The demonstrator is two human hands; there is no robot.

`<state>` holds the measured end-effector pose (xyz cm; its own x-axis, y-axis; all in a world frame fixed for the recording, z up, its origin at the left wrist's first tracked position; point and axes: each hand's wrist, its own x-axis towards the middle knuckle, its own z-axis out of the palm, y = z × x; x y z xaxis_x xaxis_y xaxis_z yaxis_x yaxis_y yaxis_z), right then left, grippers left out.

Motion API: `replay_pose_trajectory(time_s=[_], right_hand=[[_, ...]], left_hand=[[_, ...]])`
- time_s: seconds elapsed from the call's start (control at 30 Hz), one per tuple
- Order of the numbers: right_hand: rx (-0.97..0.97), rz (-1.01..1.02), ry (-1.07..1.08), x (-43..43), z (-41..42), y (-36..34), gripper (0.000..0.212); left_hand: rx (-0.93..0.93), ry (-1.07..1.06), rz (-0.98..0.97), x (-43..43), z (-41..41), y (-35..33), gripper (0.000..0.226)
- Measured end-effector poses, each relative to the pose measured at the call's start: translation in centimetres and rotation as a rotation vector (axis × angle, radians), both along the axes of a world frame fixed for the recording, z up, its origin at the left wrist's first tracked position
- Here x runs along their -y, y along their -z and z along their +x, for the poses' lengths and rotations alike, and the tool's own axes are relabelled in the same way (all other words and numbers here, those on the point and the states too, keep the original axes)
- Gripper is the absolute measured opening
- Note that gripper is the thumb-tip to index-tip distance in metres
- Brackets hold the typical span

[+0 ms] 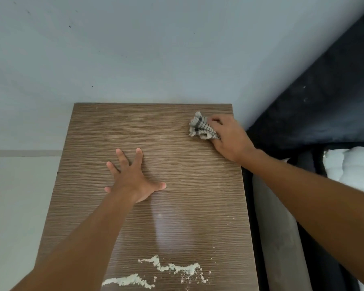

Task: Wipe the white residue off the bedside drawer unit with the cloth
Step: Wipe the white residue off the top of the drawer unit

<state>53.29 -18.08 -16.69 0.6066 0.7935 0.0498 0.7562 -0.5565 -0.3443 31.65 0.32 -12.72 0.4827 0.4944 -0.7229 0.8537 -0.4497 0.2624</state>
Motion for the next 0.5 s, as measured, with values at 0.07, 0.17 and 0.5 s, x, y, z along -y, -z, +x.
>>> replay_pose_trajectory(time_s=[0.07,0.17,0.5], right_hand=[[-0.03,0.013,-0.01,1.6,-2.9,0.0,0.043],[-0.093,0.034,0.005,4.2,-7.8,0.0,0.046],[-0.335,-0.052,0.133,9.5,-24.8,-1.1,0.06]], left_hand=[[-0.003,0.0,0.002,0.0,0.0,0.0,0.125],[-0.002,0.002,0.012,0.0,0.0,0.0,0.125],[-0.018,0.032,0.036,0.1,0.1,0.0,0.125]])
